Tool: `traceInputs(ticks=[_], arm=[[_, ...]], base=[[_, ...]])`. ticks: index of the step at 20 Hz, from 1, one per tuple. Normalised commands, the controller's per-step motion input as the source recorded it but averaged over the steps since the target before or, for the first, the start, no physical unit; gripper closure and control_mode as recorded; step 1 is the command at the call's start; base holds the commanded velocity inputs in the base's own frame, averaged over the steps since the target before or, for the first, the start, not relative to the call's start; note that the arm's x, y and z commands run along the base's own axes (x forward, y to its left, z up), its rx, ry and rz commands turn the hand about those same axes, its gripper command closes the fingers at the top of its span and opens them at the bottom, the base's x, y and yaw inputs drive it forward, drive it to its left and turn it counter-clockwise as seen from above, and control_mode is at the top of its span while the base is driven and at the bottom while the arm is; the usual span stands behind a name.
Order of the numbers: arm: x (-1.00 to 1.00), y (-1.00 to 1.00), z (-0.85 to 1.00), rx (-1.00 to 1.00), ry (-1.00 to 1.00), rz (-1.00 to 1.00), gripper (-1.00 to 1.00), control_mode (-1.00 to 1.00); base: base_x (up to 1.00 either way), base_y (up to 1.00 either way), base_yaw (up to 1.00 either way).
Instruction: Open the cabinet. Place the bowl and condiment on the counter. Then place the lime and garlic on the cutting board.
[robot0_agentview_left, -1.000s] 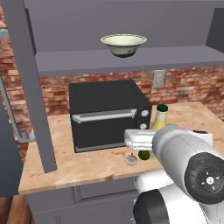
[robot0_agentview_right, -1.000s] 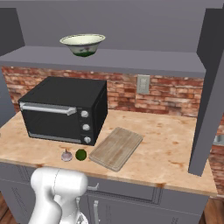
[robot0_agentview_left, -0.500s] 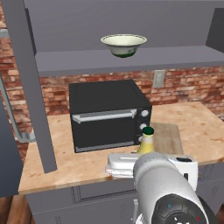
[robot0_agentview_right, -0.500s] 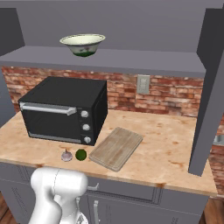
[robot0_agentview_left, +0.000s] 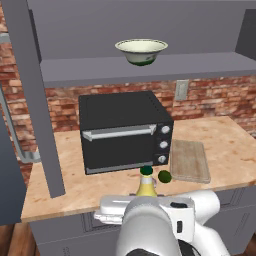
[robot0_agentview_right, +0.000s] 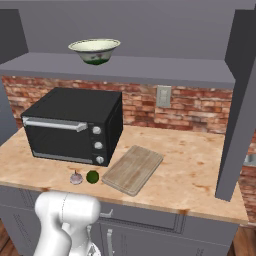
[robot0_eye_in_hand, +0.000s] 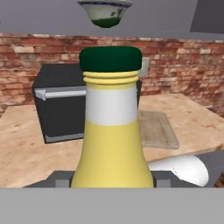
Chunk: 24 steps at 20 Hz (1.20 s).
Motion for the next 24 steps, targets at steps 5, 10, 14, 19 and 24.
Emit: traceInputs(ticks=[5,10,14,19,24], arm=[[0.01,0.39,-0.50,-0.01,-0.08,0.00,1.00,-1.00],[0.11,0.38,-0.44,0.00,-0.13,0.00,1.00,-1.00],[0.36,0.38,-0.43,0.00,-0.15,-0.01,1.00,-1.00],[0.54,0.33,-0.40,0.00,-0.10,-0.02,1.00,-1.00],[0.70,0.21,-0.32,0.00,-0.03,0.00,1.00,-1.00]], base=[[0.00,0.00,0.00],[0.00,0.00,0.00],[0.00,0.00,0.00],[0.00,0.00,0.00],[0.00,0.00,0.00]])
